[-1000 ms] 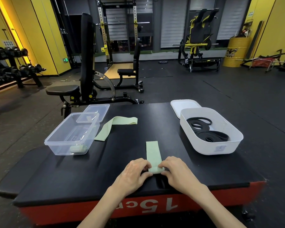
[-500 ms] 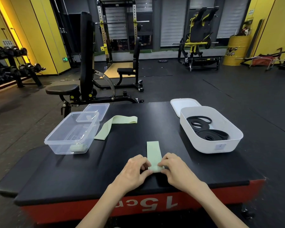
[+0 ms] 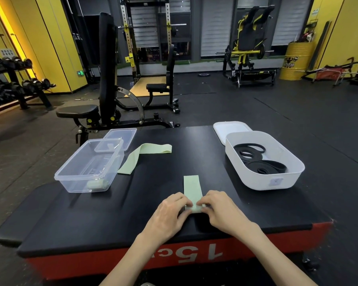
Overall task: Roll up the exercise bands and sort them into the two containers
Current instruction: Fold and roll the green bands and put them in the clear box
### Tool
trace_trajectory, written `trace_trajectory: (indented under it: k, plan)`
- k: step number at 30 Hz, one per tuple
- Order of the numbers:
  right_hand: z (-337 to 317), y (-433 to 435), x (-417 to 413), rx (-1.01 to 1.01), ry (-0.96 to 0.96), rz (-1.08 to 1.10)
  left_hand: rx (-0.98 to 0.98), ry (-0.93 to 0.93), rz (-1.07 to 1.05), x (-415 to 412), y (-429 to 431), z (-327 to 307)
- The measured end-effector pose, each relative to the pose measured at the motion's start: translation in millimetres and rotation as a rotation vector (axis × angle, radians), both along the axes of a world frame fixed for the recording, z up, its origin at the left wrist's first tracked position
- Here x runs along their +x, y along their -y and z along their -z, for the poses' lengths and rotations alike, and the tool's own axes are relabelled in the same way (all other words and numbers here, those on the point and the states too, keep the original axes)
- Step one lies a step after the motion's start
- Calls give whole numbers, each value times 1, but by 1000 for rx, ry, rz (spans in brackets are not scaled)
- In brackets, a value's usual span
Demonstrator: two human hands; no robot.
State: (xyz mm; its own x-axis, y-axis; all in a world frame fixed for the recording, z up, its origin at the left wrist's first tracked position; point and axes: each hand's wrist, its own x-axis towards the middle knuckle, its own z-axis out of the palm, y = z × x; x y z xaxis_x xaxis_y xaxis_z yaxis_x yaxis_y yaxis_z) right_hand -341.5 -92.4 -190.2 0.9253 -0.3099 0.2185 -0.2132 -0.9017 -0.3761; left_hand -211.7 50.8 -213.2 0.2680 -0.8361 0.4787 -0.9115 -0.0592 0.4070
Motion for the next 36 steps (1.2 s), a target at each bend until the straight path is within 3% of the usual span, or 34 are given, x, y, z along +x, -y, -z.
trace_trajectory:
  k: [16,28,36]
  plan:
    - [10,-4,-2,-43,151,-28,56,22,15,10,7,-3]
    - [3,0,14,-85,9,-3,20,167,-48,1,11,0]
    - [8,-3,12,-118,-12,6,48,90,-67,2,13,2]
